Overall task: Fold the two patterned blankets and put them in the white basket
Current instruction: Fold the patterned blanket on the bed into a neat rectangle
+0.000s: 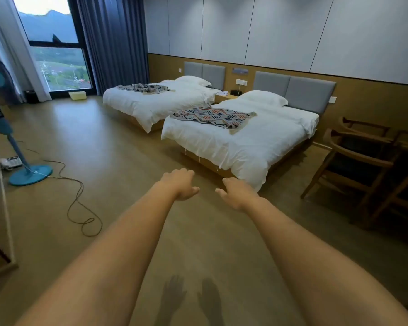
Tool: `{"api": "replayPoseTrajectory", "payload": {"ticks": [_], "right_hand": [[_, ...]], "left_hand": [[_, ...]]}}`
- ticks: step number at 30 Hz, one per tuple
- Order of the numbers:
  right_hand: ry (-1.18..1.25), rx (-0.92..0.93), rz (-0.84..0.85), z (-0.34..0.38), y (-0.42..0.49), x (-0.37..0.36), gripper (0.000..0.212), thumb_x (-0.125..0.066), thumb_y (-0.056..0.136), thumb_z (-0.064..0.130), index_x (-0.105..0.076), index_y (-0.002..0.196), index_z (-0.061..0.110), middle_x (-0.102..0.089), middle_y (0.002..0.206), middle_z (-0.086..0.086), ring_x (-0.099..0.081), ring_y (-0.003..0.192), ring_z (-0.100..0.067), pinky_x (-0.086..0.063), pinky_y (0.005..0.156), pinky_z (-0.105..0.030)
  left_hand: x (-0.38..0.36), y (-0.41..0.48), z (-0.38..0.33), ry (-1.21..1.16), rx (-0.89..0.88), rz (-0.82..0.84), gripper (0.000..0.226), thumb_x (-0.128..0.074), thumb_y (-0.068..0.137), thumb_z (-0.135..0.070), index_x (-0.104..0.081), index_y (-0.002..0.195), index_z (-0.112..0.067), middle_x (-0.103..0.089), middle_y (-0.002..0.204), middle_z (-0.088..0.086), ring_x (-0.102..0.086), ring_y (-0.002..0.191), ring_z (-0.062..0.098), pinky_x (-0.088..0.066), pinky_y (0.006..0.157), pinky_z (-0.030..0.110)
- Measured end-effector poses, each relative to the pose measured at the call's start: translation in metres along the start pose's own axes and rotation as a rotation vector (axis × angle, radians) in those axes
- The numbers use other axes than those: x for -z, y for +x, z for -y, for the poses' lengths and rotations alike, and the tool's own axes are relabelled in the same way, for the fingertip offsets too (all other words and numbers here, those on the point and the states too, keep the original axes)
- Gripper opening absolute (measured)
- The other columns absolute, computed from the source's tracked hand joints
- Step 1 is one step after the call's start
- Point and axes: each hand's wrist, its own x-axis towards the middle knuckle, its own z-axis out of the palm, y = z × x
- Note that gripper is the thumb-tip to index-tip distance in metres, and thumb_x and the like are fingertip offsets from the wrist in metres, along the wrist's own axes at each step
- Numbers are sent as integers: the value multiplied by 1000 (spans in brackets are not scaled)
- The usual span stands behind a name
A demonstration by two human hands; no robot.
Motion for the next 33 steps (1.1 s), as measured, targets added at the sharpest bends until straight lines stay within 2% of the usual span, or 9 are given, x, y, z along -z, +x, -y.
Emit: {"api": "replayPoseTrajectory", "payload": {"ticks": [4, 9, 13, 15, 22, 29, 33], "right_hand": [[16, -10, 1, 1, 64, -7, 52, -37, 96, 43, -38, 136, 9, -42, 140, -11, -42, 126, -28, -38, 101, -41], [0, -17, 10, 16, 168, 1, 49, -38, 96, 41, -39, 134, 10, -45, 136, -11, -44, 123, -28, -40, 101, -41], [21, -33, -8, 22, 251, 10, 40, -39, 96, 40, -47, 122, 11, -51, 122, -10, -50, 102, -22, -44, 87, -34], [17, -43, -4, 24, 293, 11, 38, -40, 96, 40, -48, 119, 11, -52, 118, -9, -49, 96, -21, -41, 79, -31], [-33, -34, -10, 17, 428, 0, 41, -40, 94, 41, -47, 124, 14, -51, 125, -9, -49, 113, -26, -41, 90, -37], [-135, -12, 16, -15, 594, -6, 47, -41, 93, 42, -41, 132, 17, -45, 136, -10, -40, 124, -29, -34, 99, -43], [-147, -1, 28, -36, 698, 11, 53, -40, 93, 43, -35, 138, 16, -38, 143, -10, -35, 129, -31, -32, 104, -45]], "left_hand": [[6, 59, 30, 12, -2, -19, 61, -47, 90, -47, -32, 140, -15, -40, 142, 9, -41, 127, 29, -36, 101, 44], [26, 152, 83, 32, -16, -4, 59, -49, 90, -45, -34, 138, -14, -42, 140, 9, -43, 125, 30, -37, 100, 44], [48, 227, 126, 60, -16, -1, 60, -49, 90, -44, -32, 140, -15, -41, 140, 9, -44, 124, 30, -38, 98, 43], [55, 265, 144, 48, -27, -2, 60, -49, 90, -43, -31, 140, -16, -39, 142, 9, -44, 125, 30, -39, 98, 43], [49, 384, 187, 45, -66, 17, 58, -49, 91, -40, -32, 140, -15, -41, 140, 10, -45, 123, 30, -40, 97, 41], [46, 547, 229, 30, -60, 28, 44, -48, 90, -38, -47, 130, -18, -51, 130, 7, -51, 115, 26, -42, 88, 36], [60, 649, 249, 9, -41, 38, 51, -47, 90, -38, -39, 138, -21, -45, 140, 6, -45, 125, 26, -41, 100, 39]]}}
